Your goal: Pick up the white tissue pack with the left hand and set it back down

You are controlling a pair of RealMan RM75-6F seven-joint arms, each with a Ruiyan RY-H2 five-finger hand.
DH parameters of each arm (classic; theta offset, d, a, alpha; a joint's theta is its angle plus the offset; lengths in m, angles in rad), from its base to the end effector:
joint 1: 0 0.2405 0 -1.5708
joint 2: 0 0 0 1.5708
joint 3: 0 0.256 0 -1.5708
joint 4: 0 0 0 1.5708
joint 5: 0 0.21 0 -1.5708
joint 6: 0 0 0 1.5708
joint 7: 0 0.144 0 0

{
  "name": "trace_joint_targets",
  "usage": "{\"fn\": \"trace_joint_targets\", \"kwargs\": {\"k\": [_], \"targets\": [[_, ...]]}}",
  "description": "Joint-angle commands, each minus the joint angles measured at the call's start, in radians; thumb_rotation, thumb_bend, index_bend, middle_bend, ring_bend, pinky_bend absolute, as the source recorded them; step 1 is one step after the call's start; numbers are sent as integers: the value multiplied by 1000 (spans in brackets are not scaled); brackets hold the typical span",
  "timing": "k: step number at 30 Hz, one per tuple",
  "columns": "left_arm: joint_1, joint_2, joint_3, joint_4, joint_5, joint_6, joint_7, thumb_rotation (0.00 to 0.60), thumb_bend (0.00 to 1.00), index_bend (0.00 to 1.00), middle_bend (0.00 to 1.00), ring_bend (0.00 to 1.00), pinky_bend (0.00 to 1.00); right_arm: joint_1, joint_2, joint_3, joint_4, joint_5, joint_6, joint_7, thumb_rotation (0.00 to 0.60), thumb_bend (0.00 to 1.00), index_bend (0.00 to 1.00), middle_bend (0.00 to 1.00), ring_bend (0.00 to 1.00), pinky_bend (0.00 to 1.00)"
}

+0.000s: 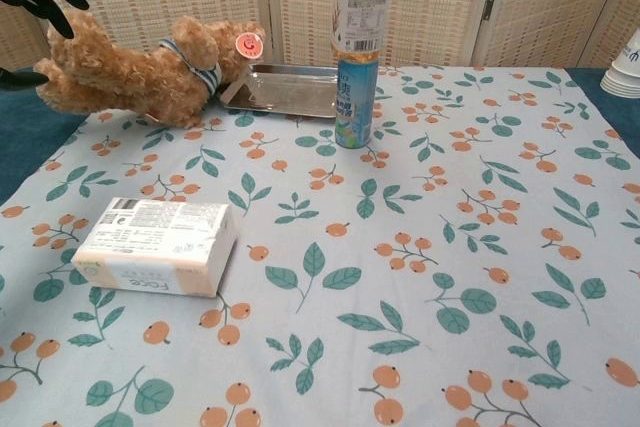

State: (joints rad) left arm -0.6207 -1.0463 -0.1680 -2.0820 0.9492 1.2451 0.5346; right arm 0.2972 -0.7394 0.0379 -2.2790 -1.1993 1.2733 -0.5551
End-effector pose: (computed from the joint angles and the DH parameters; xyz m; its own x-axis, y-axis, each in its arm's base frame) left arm -0.1495 0.2952 0.1329 0.4632 0.1280 0.8769 0.8808 -0.1764 -0.4395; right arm -0.1984 -0.2037 0.1889 0.6007 -0.2238 0.7675 -0.7960 -0.0785 0.6001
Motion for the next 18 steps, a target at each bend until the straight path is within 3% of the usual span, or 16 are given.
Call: {"fn": "trace_joint_targets", "kwargs": {"k": [1,18], "targets": [[0,0,0,-1,0,0,1,600,320,156,230,121,90,0,0,0,0,-1,0,0,600,122,95,2,0,0],[1,3,-1,14,0,-10,-13,600,320,156,230,122,91,-3,-6,4,-10,-14,19,-13,600,121,95,1,0,0]]}}
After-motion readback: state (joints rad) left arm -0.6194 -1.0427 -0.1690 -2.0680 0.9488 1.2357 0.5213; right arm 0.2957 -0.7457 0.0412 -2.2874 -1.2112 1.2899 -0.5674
